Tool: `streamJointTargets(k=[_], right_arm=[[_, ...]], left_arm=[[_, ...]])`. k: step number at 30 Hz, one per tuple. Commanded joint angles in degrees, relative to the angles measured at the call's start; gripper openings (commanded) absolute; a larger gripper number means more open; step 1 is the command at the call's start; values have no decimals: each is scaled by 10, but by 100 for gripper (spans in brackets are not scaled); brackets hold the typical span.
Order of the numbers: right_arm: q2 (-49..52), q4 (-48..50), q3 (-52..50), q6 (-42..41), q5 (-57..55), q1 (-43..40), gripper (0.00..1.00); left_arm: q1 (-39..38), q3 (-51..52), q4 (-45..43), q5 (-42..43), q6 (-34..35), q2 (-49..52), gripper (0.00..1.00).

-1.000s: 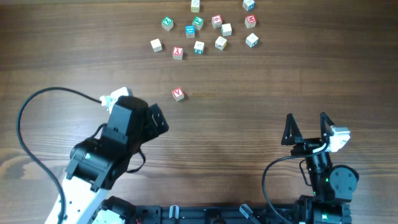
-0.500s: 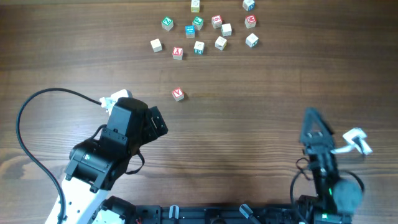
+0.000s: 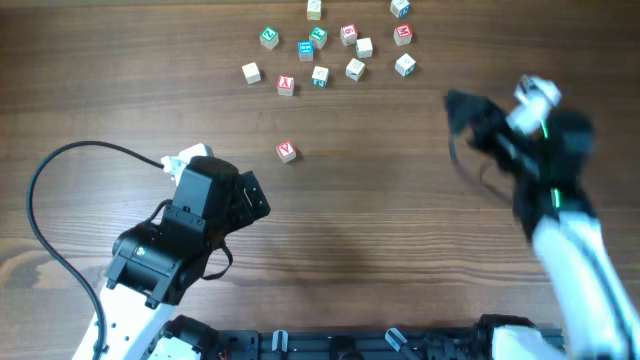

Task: Form a circle
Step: 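Reach the right gripper to the cluster and grasp a block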

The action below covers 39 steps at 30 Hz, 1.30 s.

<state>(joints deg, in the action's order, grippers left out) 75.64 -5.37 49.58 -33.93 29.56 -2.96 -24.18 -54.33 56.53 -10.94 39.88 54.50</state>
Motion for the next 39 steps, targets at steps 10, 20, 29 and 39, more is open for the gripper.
streamJointTargets(k=[10, 20, 29, 39], right_arm=[[440, -106, 465, 195, -106, 161, 99], [674, -76, 668, 208, -335, 208, 92], [711, -49, 669, 204, -332, 203, 82], [714, -60, 672, 212, -325, 203, 59]], left_arm=[[5, 4, -1, -7, -9, -1, 100], [5, 4, -1, -7, -9, -1, 100], [5, 4, -1, -7, -9, -1, 100], [5, 4, -1, -7, -9, -1, 100]])
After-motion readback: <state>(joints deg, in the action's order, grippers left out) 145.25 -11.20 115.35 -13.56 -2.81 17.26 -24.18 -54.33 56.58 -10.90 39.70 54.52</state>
